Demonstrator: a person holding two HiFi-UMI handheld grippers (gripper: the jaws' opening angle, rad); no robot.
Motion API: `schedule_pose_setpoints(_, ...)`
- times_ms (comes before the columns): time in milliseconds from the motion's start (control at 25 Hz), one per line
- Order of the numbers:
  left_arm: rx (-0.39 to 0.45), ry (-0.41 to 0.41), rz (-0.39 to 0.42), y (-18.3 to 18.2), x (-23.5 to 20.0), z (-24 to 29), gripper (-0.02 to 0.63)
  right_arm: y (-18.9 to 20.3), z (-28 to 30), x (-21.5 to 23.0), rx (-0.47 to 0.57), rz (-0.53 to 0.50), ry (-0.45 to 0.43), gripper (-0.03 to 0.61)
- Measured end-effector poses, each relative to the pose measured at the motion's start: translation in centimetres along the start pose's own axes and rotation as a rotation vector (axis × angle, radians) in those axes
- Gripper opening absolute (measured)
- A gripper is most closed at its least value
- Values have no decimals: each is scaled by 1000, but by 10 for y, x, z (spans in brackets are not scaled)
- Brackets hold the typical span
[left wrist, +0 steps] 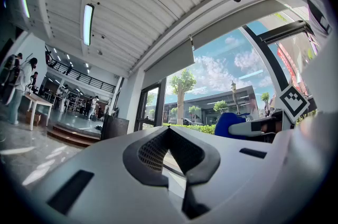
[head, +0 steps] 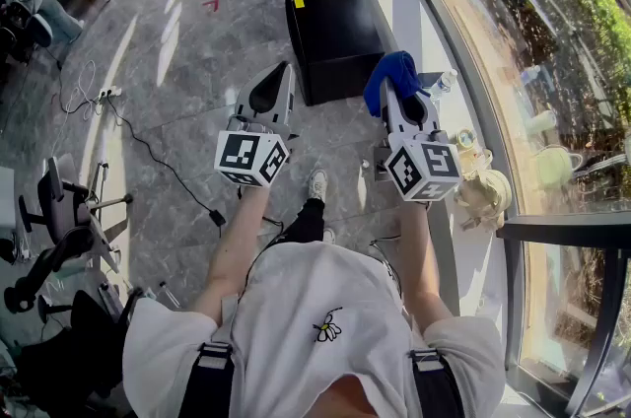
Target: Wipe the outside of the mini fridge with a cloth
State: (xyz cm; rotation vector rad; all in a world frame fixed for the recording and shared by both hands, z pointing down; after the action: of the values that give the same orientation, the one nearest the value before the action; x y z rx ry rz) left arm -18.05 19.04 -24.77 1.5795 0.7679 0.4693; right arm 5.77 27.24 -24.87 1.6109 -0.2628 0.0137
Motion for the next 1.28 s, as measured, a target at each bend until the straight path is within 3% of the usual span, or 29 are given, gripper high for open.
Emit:
schedule_pose_setpoints(560,9,57,-9,3,-95,152,3,-20,167,48,12,-46,6,64)
schedule_pose_setpoints(800,17,42,-14,8,-133,197,3,-22,226,54,16,-58,-20,64)
schedule_pose_setpoints(1280,23,-43,-1,2,-155,206,3,-26,274,58,-8,-47,-100,64)
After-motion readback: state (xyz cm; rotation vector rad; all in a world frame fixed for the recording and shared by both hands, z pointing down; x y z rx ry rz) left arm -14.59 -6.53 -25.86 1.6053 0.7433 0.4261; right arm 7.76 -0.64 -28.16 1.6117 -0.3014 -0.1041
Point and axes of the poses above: the fingertips, and each gripper's own axes: z forward along the fingers, x to its right, y out of its underside, the point moved 9 cm from there along -z, backward along the fingers, and after that the axes turned 4 degrees about -z, right-handed, at the moved point
